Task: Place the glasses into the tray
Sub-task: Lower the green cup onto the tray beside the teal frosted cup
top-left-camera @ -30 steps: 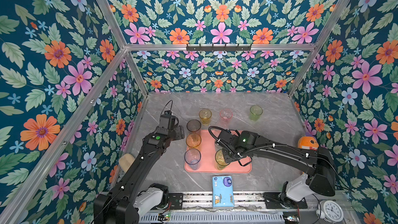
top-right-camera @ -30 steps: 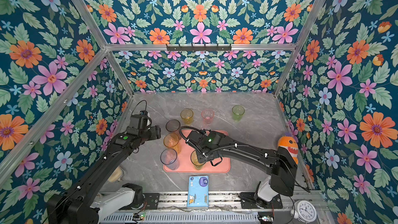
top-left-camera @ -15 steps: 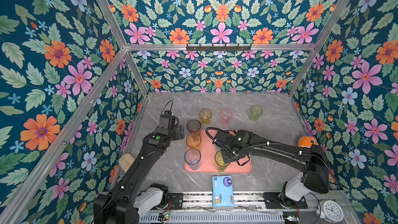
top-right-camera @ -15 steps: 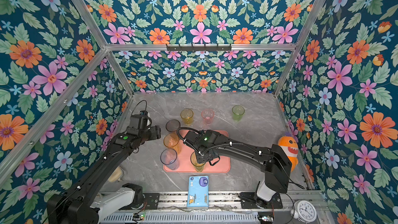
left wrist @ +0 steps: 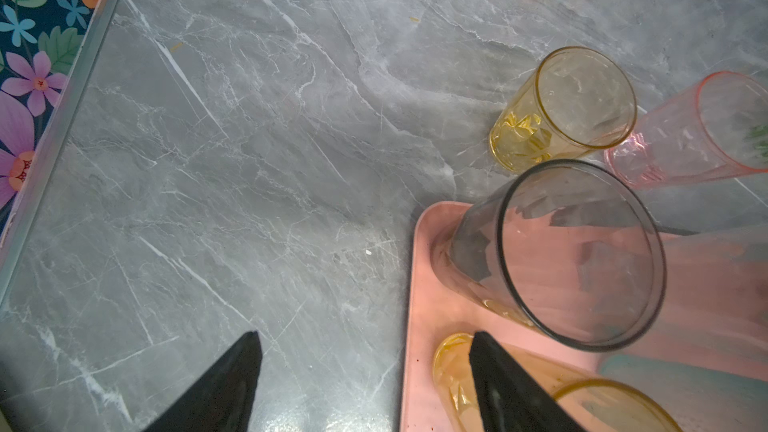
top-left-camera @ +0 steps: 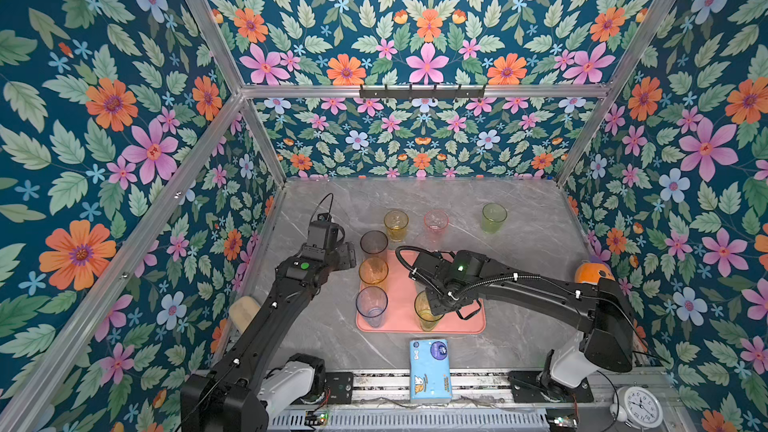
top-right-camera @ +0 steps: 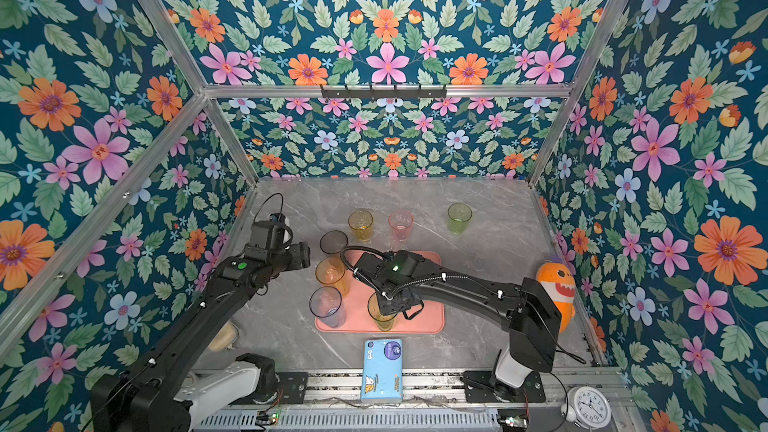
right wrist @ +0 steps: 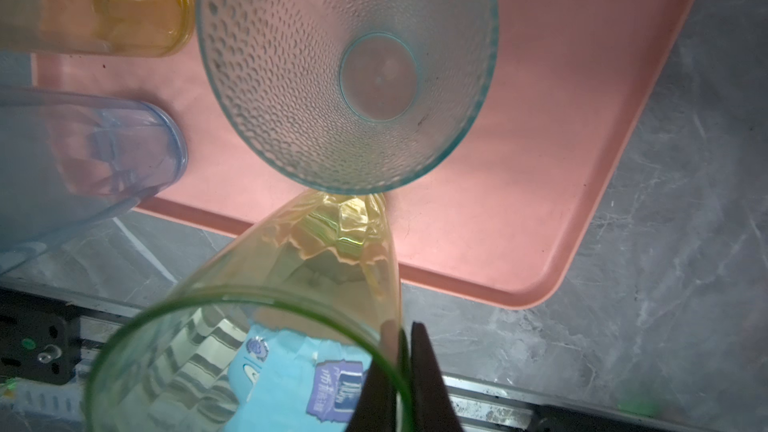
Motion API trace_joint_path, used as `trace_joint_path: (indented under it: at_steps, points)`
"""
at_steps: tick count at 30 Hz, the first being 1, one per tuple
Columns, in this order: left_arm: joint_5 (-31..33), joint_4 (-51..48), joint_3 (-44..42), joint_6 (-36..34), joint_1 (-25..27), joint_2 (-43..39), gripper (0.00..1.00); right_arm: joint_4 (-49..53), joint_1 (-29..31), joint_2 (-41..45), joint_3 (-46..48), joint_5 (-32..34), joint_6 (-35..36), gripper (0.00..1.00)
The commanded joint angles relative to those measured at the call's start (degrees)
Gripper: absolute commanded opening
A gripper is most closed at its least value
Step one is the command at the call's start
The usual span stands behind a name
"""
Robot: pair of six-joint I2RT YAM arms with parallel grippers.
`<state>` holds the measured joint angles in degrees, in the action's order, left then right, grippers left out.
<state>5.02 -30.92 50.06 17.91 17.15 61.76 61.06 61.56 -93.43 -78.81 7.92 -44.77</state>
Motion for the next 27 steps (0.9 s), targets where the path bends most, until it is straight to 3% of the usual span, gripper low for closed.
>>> trace_joint_path:
  at_steps: [1, 17, 27]
  points:
    - [0.16, -0.11, 0.01, -0.29, -0.03, -0.23, 0.82, 1.27, 0.14, -0.02, -0.20, 0.16, -0.75, 0.00]
    - [0.19, -0.07, -0.14, -0.24, -0.03, -0.42, 0.82, 3.01, 0.31, 1.70, -1.45, 2.27, -0.67, 0.37]
    - [0.41, -0.02, -0.23, -0.23, -0.02, -0.63, 0.82, 4.69, 0.31, 5.76, -3.93, 5.58, 2.43, 0.40]
